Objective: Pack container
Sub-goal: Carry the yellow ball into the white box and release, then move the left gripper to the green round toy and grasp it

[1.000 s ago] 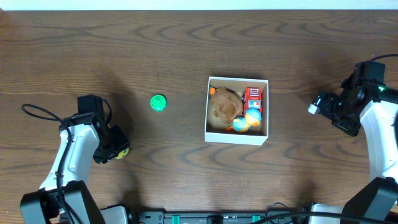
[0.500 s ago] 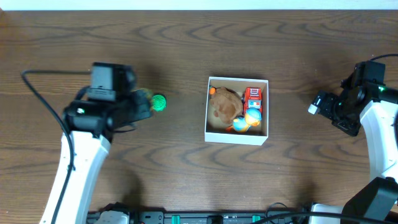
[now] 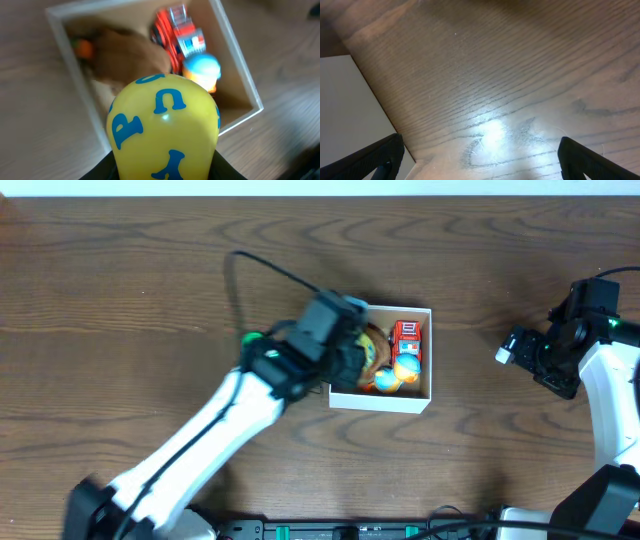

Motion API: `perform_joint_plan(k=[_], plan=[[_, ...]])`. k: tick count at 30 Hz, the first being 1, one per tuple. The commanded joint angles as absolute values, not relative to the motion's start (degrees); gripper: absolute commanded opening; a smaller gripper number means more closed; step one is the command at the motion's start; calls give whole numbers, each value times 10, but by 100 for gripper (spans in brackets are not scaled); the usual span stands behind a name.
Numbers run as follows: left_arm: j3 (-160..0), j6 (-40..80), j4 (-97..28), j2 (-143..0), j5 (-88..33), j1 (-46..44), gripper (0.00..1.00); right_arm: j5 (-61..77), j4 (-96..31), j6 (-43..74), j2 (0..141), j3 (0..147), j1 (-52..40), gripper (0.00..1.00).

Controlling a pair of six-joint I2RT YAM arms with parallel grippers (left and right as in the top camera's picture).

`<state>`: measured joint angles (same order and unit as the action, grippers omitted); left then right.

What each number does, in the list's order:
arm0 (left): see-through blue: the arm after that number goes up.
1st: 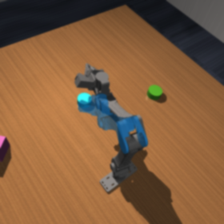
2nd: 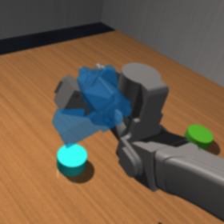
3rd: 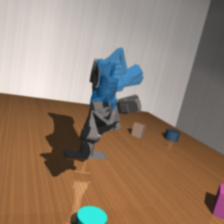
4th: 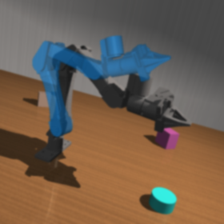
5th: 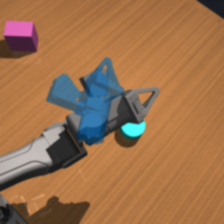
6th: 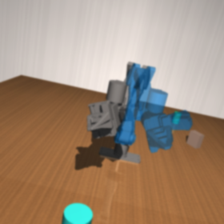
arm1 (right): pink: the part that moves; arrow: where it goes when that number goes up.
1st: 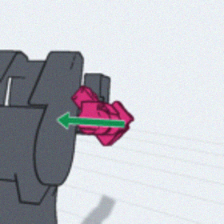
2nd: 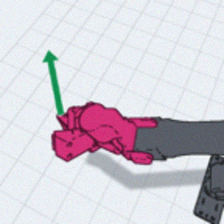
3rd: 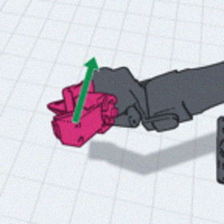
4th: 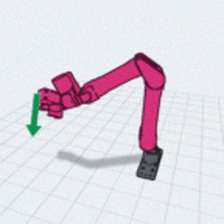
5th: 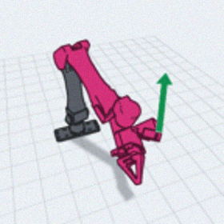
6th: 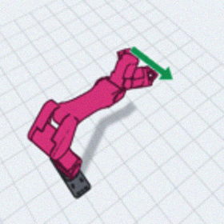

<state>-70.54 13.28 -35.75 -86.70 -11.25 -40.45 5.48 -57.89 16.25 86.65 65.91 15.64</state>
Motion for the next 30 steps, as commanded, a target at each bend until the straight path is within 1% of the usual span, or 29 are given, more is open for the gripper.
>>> perform_joint_plan(k=[1,5,6,7,8,9,11,12,15,19,22,26,30], plan=[[-708,116,-356,-911,-109,-418,22,56,-581,156,866,659,156,99],[-708,116,-357,-948,-109,-418,24,56,-581,156,866,659,156,99],[-708,114,-356,-954,-109,-418,28,56,-581,156,866,659,156,99],[-708,110,-356,-956,-109,-418,36,56,-581,156,866,659,156,99],[-708,104,-356,-958,-109,-418,51,56,-581,156,866,659,156,99],[-708,100,-356,-958,-109,-418,59,56,-581,156,866,659,156,99],[-710,96,-356,-956,-109,-418,81,56,-581,156,866,659,156,99],[-713,96,-359,-954,-109,-418,85,56,-581,156,866,659,156,99],[-730,94,-374,-936,-97,-418,91,56,-581,151,866,659,156,99],[-755,94,-400,-882,-20,-413,98,56,-581,151,866,659,156,99],[-758,99,-413,-826,28,-393,98,56,-581,151,866,659,156,99],[-758,148,-435,-785,62,-318,98,56,-581,151,866,659,156,99],[-758,229,-444,-805,62,-215,98,56,-581,151,866,659,156,99]])
